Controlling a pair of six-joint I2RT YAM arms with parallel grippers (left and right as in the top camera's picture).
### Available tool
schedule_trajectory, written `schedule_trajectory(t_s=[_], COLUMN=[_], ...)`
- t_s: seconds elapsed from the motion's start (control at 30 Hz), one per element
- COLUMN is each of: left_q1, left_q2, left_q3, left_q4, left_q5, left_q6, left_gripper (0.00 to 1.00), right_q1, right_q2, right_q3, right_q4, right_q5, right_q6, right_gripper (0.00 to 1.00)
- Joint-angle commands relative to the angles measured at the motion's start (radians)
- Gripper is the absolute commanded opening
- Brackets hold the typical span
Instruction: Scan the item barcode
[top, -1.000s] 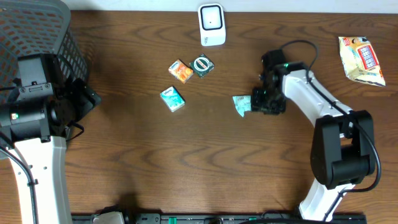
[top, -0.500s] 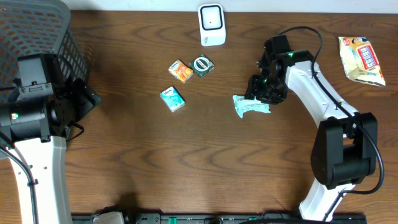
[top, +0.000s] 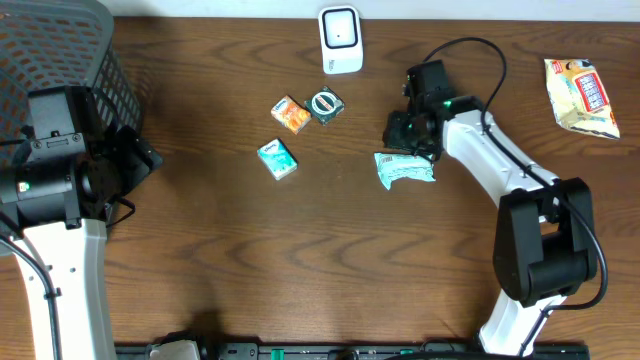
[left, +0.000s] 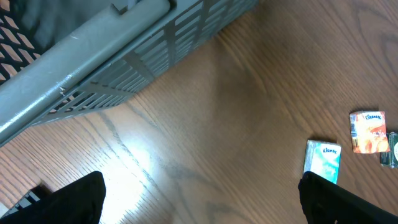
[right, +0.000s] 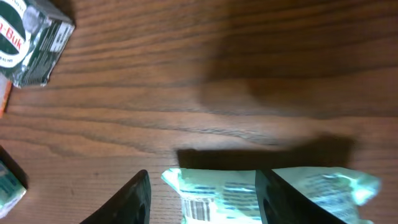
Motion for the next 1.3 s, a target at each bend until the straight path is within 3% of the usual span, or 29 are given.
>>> schedule_trajectory(t_s=[0.0,0.23,0.43,0.8,1.1,1.27], left_q1=[0.003,0.003,0.003,0.003,0.003,0.003], left_q2=[0.000,0.000,0.000,0.000,0.000,0.000], left_q3=[0.002,0.002,0.002,0.002,0.002,0.002], left_q4=[-0.002,-0.002,-0.002,-0.001,-0.001,-0.002], left_q5=[-0.003,-0.003,-0.003,-0.003,-0.003,-0.003], left_q6=[-0.009,-0.009,-0.009,-0.009,-0.009,-0.009], left_gripper=[0.98,0.98,0.98,0.98,0.98,0.98], right_q1=[0.029,0.059,0.061,0.045,0.043,-0.003], right_q2=[-0.013,-0.013,-0.013,-0.016,-0.017,-0.017], right_q3=[-0.040,-0.078,-0.081,-0.037,0.040,0.112], right_q4=[0.033,0.033,-0.061,-0.292,-0.307,-0.312], right_q5=[0.019,0.032,0.030,0.029,0.010,-0.101], right_q6=[-0.045,-0.054,-0.054,-0.055,-0.077,-0.200], right_gripper=[0.43,0.35,0.35,0.43,0.46,0.52])
